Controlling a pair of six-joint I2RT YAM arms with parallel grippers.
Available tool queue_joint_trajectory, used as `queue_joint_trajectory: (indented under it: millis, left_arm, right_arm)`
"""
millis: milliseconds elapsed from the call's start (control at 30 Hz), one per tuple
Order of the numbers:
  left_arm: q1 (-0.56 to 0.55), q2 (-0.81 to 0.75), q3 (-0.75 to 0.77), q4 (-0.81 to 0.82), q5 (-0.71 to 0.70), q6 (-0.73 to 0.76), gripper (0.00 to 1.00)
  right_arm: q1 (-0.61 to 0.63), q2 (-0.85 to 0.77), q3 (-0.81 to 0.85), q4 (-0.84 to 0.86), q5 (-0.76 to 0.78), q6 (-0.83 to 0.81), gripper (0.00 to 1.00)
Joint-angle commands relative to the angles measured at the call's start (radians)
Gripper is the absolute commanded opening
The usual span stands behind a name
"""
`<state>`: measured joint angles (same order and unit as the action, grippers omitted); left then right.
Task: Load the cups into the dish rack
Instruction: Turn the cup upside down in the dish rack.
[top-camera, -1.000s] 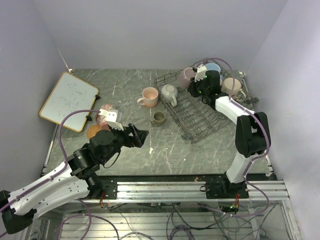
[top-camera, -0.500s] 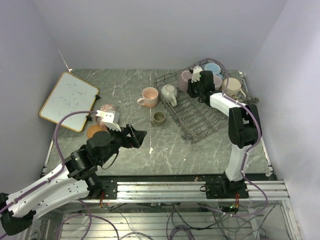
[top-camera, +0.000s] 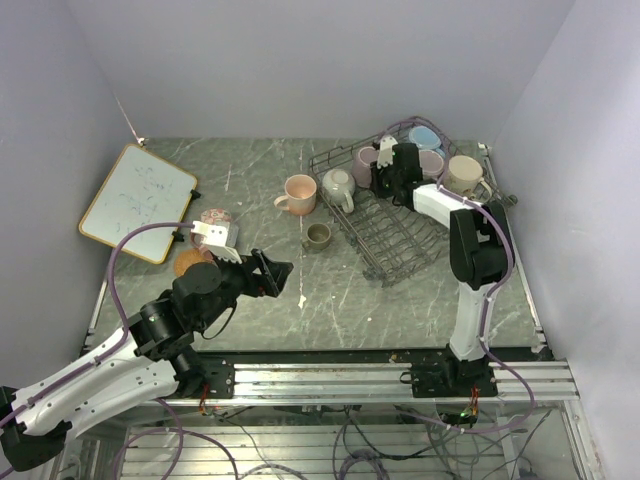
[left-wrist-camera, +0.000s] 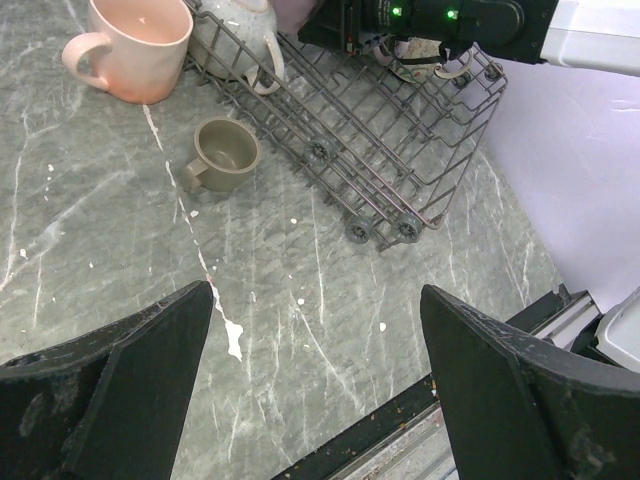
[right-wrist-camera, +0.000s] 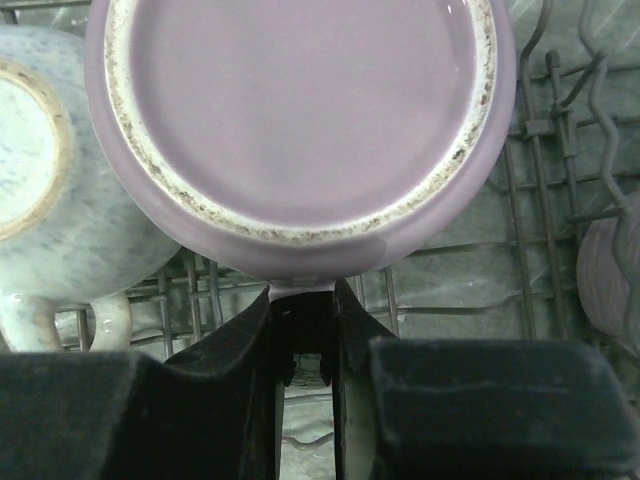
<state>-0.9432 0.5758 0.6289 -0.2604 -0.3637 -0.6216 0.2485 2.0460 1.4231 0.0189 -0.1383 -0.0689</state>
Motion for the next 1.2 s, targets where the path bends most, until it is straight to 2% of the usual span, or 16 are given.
queue_joint_trajectory:
  millis: [0, 300, 500, 533, 667, 733, 1167]
  left_arm:
    - [0.007, -0.007, -0.001, -0.001, -0.019, -0.006, 0.95]
    - [0.006, -0.006, 0.004, -0.003, -0.015, -0.006, 0.95]
    - [0.006, -0.005, 0.003, -0.006, -0.014, -0.009, 0.95]
    - [0.007, -0.005, 0.003, -0.006, -0.014, -0.009, 0.95]
    - [0.006, -0.001, 0.005, -0.004, -0.010, -0.010, 0.95]
    - [0.006, 0.001, 0.005, -0.003, -0.007, -0.012, 0.95]
    - [0.006, 0.008, 0.020, -0.030, -0.008, -0.007, 0.95]
  right_arm:
    - [0.006, 0.017, 0.053, 0.033, 0.000, -0.017, 0.00]
    - [0.012, 0.075, 0.097, -0.023, -0.012, -0.036, 0.00]
    - [0.017, 0.105, 0.123, -0.062, -0.021, -0.046, 0.08]
    - [0.017, 0.108, 0.124, -0.066, -0.024, -0.047, 0.12]
    - [0.017, 0.109, 0.126, -0.082, -0.030, -0.056, 0.38]
    - [0.017, 0.101, 0.122, -0.085, -0.031, -0.061, 0.48]
    - [0.015, -0.062, 0.028, -0.064, -0.038, -0.099, 0.78]
